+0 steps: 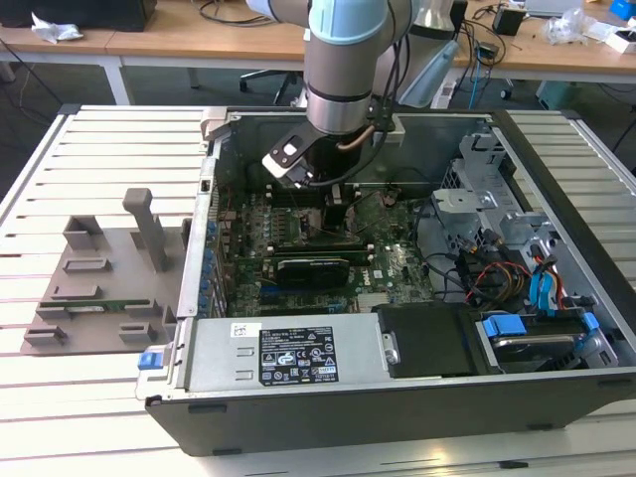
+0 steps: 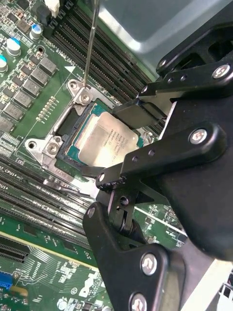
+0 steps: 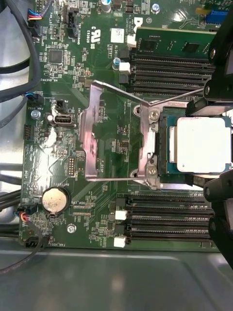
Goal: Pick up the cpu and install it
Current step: 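Place the cpu into insertion slot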
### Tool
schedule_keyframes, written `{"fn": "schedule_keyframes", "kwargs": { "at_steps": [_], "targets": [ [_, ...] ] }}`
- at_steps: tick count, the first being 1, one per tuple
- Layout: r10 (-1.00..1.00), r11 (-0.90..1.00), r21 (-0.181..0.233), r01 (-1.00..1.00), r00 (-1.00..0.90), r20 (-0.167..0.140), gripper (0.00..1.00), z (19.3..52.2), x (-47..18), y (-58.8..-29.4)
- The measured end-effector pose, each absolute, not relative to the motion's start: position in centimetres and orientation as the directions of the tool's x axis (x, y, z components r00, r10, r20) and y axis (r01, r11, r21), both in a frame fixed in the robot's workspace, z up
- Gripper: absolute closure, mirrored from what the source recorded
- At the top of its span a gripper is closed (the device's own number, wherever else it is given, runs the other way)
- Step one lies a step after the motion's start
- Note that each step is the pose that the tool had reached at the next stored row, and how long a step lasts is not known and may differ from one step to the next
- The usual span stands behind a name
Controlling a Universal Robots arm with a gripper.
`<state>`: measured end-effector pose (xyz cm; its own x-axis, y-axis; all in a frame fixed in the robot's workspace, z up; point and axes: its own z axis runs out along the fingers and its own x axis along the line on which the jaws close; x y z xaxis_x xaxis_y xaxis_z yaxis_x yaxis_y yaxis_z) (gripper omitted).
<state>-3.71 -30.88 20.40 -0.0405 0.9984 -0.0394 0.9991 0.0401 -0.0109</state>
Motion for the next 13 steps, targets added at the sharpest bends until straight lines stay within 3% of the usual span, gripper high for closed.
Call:
{"fn": "schedule_keyframes", "kwargs": {
  "at_steps": [13],
  "targets": [
    [0.998, 0.037, -0.011, 0.999, -0.037, -0.040, 0.45, 19.68, -3.60, -31.01]
  ]
}}
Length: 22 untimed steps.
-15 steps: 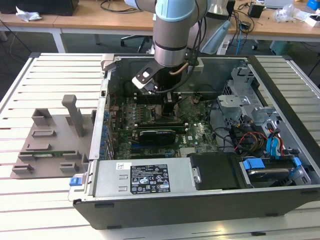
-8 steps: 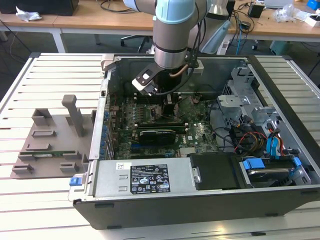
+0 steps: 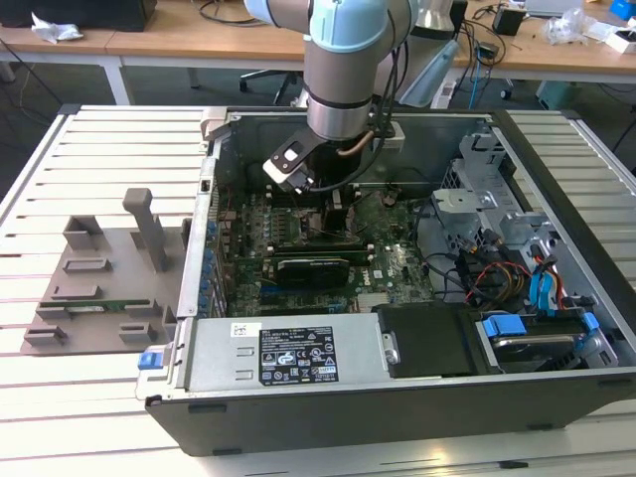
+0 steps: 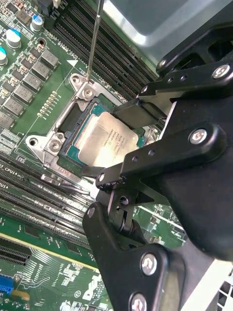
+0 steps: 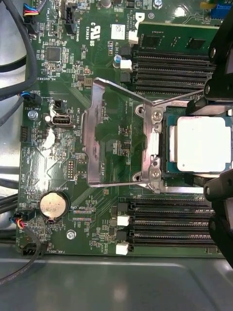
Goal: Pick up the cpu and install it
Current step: 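Place the cpu into insertion slot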
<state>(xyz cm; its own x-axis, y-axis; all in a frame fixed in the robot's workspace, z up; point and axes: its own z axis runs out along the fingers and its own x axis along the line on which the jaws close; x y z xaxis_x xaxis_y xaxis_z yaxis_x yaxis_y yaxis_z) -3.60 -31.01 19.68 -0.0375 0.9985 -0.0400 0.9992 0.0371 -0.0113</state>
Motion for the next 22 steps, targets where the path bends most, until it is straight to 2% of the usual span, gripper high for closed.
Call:
{"fn": "schedule_keyframes", "kwargs": {
  "at_steps": [5, 6, 22],
  "targets": [
    [0.999, 0.037, -0.011, 0.999, -0.037, -0.039, 0.44, 19.63, -3.59, -30.99],
    [0.999, 0.037, -0.011, 0.999, -0.037, -0.039, 0.38, 19.63, -3.59, -30.99],
    [0.999, 0.037, -0.011, 0.999, -0.037, -0.040, 0.38, 19.85, -3.94, -30.78]
  ]
}}
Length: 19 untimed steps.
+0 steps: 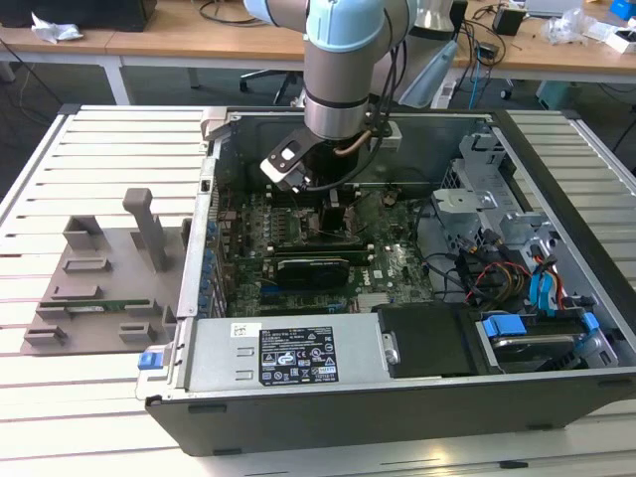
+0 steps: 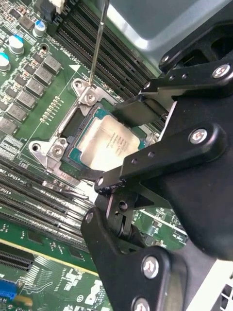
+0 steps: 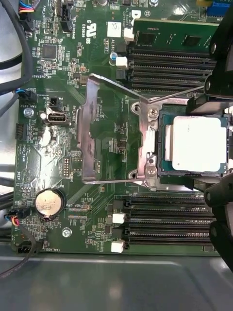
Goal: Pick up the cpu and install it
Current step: 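Place the cpu into insertion slot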
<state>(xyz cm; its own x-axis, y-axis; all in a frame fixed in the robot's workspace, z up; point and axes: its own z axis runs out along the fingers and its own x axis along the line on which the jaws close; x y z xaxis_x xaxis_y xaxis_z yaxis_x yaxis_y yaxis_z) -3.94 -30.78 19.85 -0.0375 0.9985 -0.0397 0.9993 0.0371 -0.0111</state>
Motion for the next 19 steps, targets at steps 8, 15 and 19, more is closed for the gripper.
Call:
{"fn": "schedule_keyframes", "kwargs": {
  "at_steps": [8, 15, 19],
  "targets": [
    [0.998, 0.037, -0.011, 0.999, -0.037, -0.042, 0.40, 22.1, -3.9, -30.7],
    [0.998, 0.037, -0.011, 0.999, -0.037, -0.042, 0.76, 23.4, -3.9, -30.6],
    [0.998, 0.037, -0.011, 0.999, -0.037, -0.042, 0.89, 24.2, -3.9, -30.6]
  ]
}}
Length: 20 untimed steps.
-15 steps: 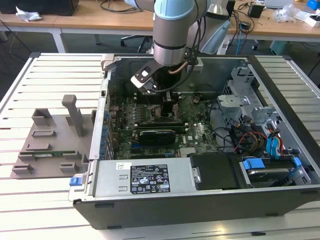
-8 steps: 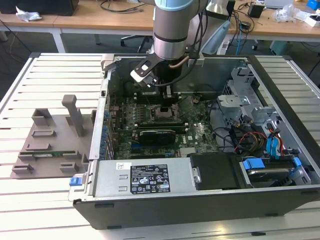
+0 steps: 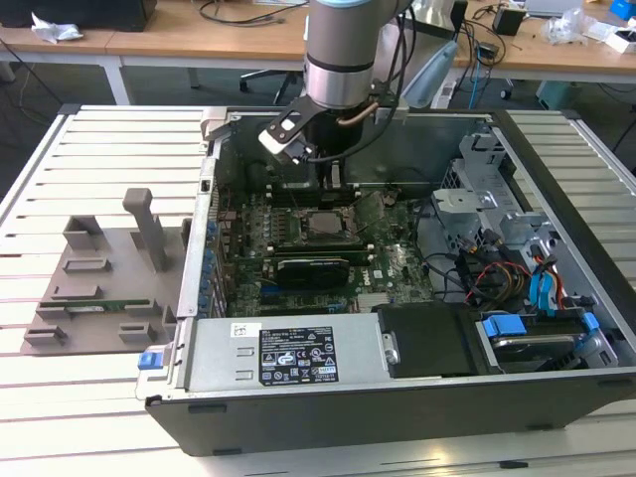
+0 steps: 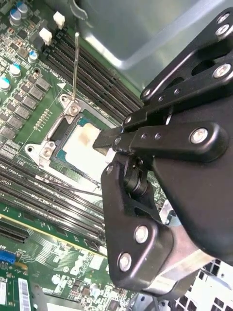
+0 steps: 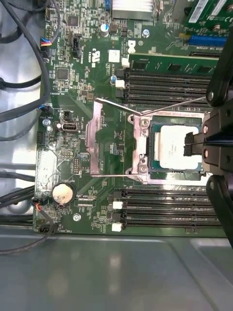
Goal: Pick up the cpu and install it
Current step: 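Place the cpu into insertion slot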
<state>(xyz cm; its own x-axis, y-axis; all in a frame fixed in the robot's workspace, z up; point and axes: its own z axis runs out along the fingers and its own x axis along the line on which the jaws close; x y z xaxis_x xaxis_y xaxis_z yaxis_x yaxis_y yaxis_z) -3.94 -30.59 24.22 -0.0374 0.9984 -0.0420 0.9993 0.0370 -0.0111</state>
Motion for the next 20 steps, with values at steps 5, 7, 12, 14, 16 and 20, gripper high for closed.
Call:
{"fn": "schedule_keyframes", "kwargs": {
  "at_steps": [5, 7, 12, 14, 16, 20],
  "targets": [
    [0.998, 0.037, -0.011, 0.999, -0.037, -0.042, 0.89, 25.5, -3.9, -30.6],
    [0.998, 0.037, -0.011, 0.999, -0.037, -0.042, 0.89, 26.1, -3.9, -30.6],
    [0.998, 0.037, -0.011, 0.999, -0.037, -0.042, 0.89, 27.0, -3.9, -30.6],
    [0.998, 0.037, -0.011, 0.999, -0.037, -0.042, 0.89, 27.4, -3.9, -30.6],
    [0.998, 0.037, -0.011, 0.999, -0.037, -0.042, 0.89, 27.7, -3.9, -30.6],
    [0.998, 0.037, -0.011, 0.999, -0.037, -0.042, 0.89, 28.6, -3.9, -30.6]
  ]
}}
